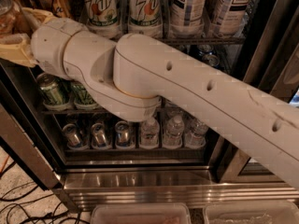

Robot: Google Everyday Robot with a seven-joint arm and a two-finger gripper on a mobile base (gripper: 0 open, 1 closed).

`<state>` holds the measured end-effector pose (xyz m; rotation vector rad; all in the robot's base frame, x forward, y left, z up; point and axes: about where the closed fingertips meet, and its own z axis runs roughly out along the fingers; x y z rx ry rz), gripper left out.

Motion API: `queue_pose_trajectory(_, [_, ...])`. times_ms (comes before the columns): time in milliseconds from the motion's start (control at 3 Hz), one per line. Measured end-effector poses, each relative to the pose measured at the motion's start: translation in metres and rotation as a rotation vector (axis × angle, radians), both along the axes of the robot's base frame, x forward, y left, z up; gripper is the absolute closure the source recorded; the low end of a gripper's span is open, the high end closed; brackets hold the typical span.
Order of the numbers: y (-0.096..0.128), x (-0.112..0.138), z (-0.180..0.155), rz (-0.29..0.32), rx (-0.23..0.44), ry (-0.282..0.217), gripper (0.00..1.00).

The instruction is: Pick orange can from top shelf of fridge

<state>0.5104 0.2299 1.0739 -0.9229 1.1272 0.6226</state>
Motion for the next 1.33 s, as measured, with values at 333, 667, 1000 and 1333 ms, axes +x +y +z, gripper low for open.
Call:
queue_pose_trajectory(333, [-0.009,-0.008,-0.004,0.005,-0.005,0.003,1.00])
queue_pose_trajectory(667, [-0.018,-0.019,-0.009,0.018,-0.011,0.012,1.00])
queue_pose_trajectory(1000, [-0.029,-0.031,-0.014,0.043,-0.027,0.028,1.00])
queue_pose_trajectory(1333, [-0.045,-0.043,-0.017,0.074,-0.041,0.050,1.00])
